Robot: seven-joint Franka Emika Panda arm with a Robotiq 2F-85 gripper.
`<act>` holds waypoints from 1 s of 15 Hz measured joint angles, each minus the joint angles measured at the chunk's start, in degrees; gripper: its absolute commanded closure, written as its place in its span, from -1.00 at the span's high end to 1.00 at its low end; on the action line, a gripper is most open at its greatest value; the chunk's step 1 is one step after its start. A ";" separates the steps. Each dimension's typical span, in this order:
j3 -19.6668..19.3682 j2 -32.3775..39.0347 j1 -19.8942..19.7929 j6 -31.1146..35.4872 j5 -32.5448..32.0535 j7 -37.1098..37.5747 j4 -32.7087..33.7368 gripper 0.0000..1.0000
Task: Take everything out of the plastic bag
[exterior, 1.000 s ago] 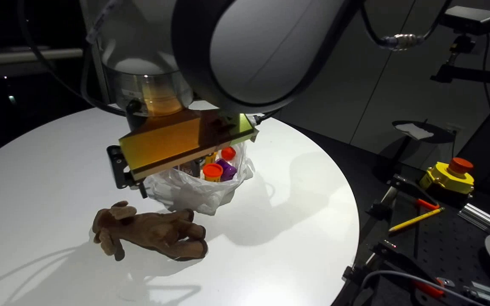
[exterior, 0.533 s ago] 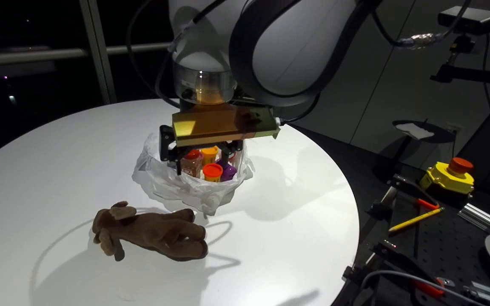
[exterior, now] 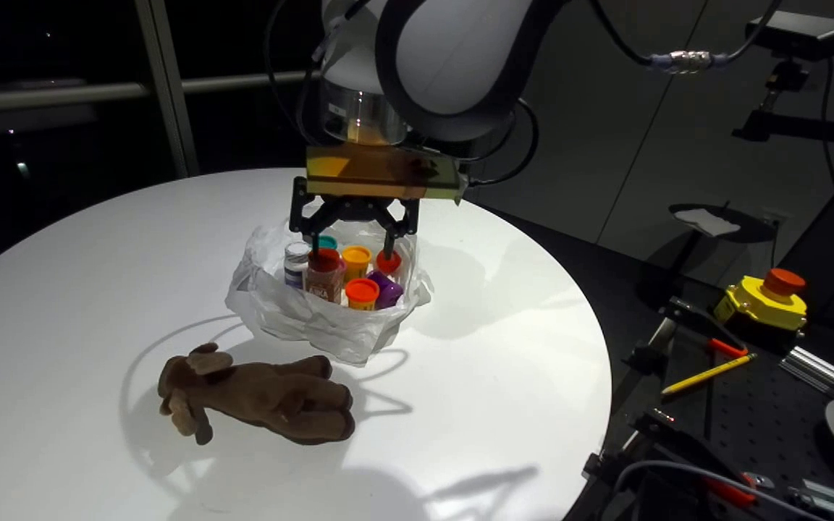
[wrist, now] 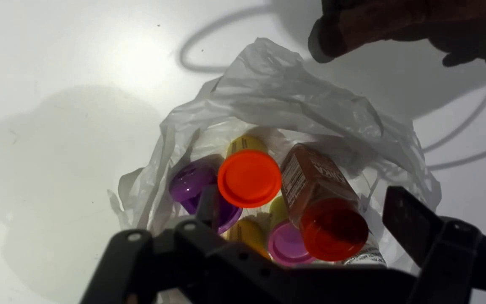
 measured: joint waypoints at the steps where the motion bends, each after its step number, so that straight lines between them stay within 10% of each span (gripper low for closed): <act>1: 0.02 0.58 -0.29 -0.02 0.86 -0.80 1.00 1.00; 6: 0.46 5.02 -1.21 -0.38 4.49 -4.70 6.88 0.95; 7: 0.48 5.98 -1.24 -0.56 5.15 -5.23 7.91 0.48; 15: 0.20 10.46 -1.18 -3.36 5.80 -5.68 13.12 -0.54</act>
